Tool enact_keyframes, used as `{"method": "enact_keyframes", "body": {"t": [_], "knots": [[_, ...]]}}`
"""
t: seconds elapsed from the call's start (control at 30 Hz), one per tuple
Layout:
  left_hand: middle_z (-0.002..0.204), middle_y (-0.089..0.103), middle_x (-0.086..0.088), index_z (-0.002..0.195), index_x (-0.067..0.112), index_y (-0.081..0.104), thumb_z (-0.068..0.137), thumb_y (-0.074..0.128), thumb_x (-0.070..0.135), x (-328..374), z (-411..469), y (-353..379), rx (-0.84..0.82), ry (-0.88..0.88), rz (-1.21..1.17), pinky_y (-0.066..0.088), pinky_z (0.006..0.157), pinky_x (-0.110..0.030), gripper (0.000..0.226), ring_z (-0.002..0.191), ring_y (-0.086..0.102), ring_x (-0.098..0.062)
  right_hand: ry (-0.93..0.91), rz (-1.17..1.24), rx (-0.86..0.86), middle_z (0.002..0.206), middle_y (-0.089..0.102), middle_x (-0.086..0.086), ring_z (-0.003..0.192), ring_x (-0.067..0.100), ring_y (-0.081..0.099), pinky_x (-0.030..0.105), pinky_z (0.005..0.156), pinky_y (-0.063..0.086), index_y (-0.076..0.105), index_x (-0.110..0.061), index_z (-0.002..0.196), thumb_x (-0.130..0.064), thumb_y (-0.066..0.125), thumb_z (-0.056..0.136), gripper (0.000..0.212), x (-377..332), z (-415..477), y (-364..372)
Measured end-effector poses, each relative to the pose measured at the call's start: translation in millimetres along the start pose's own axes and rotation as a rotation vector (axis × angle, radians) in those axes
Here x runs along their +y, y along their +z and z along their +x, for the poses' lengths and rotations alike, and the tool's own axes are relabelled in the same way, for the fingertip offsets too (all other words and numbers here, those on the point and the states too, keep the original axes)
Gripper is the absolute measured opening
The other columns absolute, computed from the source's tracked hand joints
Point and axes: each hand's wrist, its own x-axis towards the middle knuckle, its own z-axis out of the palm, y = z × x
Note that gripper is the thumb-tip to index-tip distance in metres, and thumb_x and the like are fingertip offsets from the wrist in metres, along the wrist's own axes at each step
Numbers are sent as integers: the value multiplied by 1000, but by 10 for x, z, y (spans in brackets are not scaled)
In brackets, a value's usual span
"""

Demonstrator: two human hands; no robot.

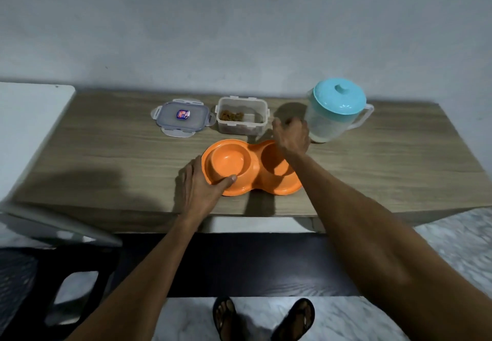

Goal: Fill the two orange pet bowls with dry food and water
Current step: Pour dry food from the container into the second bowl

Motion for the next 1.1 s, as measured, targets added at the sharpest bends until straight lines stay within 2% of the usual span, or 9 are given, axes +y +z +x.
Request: {"method": "enact_keyframes", "body": {"t": [0.13,0.3,0.43,0.5,0.63,0.73,0.83,1.0,1.1], "knots": [[152,38,-3,149,25,29,62,70,73,-169,7,53,-64,66,175,37,109,-49,108,139,36,-27,120,87,-180,120,66,14,110,34,62,41,92,52,66,-5,116,-50,59,88,54,-191,292,228],[162,21,-2,154,22,19,71,68,69,-234,30,125,-70,55,276,27,114,-48,107,147,23,-25,160,120,-217,121,67,17,112,34,63,34,87,53,65,3,117,-33,67,88,47,-283,361,325],[162,19,-3,154,21,17,72,68,67,-227,47,158,-64,60,312,28,114,-49,107,147,22,-26,197,229,-241,114,68,17,94,33,67,39,79,60,65,2,112,-27,67,89,38,-321,368,301],[162,19,-3,154,21,16,73,68,66,-227,45,168,-60,62,319,29,114,-49,106,147,22,-26,186,268,-275,110,65,12,92,28,65,36,75,60,61,-1,116,-26,63,92,35,-347,328,247],[162,18,-4,154,21,16,74,67,65,-203,23,145,-70,62,315,28,115,-48,105,147,22,-26,138,364,-302,106,63,11,91,25,64,37,78,60,58,-8,106,-23,60,92,21,-355,206,50],[161,20,-4,154,21,17,74,68,64,-175,7,122,-75,57,302,29,114,-49,105,147,23,-27,71,445,-319,96,66,14,95,29,67,44,84,60,61,-4,98,-19,63,88,18,-313,131,-163],[161,20,-4,154,20,18,74,69,62,-148,-1,95,-84,52,299,30,113,-50,104,147,23,-28,-56,516,-358,92,62,13,102,26,66,35,79,61,56,-8,91,-14,65,89,10,-277,8,-408],[161,20,-4,154,20,18,74,70,62,-133,-7,74,-101,52,300,29,114,-50,104,147,22,-27,-271,363,-341,87,65,16,93,31,67,50,81,59,53,-17,74,-21,72,81,21,-177,-231,-654],[161,21,-5,154,20,18,73,69,64,-143,-4,79,-103,57,305,29,114,-50,105,147,23,-28,-391,223,-292,79,62,6,80,24,62,48,73,54,54,-16,75,-24,72,79,20,-128,-384,-700]]}}
